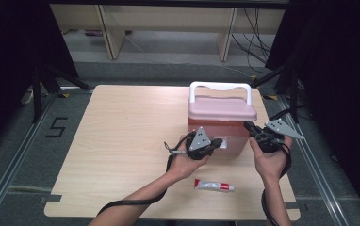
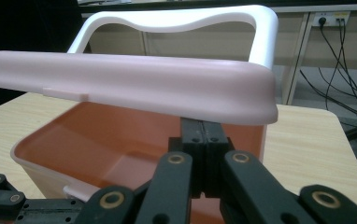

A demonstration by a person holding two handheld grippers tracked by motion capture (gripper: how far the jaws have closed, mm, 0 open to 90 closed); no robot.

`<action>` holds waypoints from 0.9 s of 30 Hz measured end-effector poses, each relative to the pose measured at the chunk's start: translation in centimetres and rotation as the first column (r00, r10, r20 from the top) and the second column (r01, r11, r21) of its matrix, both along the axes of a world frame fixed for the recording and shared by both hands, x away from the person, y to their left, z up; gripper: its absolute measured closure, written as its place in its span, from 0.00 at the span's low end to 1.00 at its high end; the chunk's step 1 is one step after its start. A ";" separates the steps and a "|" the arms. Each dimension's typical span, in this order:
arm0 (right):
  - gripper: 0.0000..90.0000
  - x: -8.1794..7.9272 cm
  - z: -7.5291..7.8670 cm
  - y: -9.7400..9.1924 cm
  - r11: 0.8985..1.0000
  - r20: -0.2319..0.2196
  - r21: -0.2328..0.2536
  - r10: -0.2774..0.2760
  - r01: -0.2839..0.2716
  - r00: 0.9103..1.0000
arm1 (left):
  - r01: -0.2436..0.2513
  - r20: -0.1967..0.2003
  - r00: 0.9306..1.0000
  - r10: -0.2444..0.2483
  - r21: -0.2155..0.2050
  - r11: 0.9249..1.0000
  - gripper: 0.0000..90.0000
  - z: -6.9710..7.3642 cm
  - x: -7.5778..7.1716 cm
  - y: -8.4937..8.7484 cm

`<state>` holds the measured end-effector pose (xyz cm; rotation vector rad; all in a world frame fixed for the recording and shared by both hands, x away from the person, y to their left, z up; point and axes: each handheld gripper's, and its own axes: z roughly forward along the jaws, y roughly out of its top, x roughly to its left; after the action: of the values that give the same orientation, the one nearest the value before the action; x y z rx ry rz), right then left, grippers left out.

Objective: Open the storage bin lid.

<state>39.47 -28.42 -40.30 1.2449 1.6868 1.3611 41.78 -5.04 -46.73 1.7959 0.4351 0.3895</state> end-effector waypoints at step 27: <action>1.00 1.9 2.9 0.2 1.000 0.075 -0.018 -0.023 0.024 0.997 | 0.006 0.003 1.000 -0.006 0.007 1.000 0.99 0.0 0.0 0.0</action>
<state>41.35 -28.24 -37.37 1.1855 1.6248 1.3583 41.83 -5.03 -46.70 1.8031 0.4262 0.3904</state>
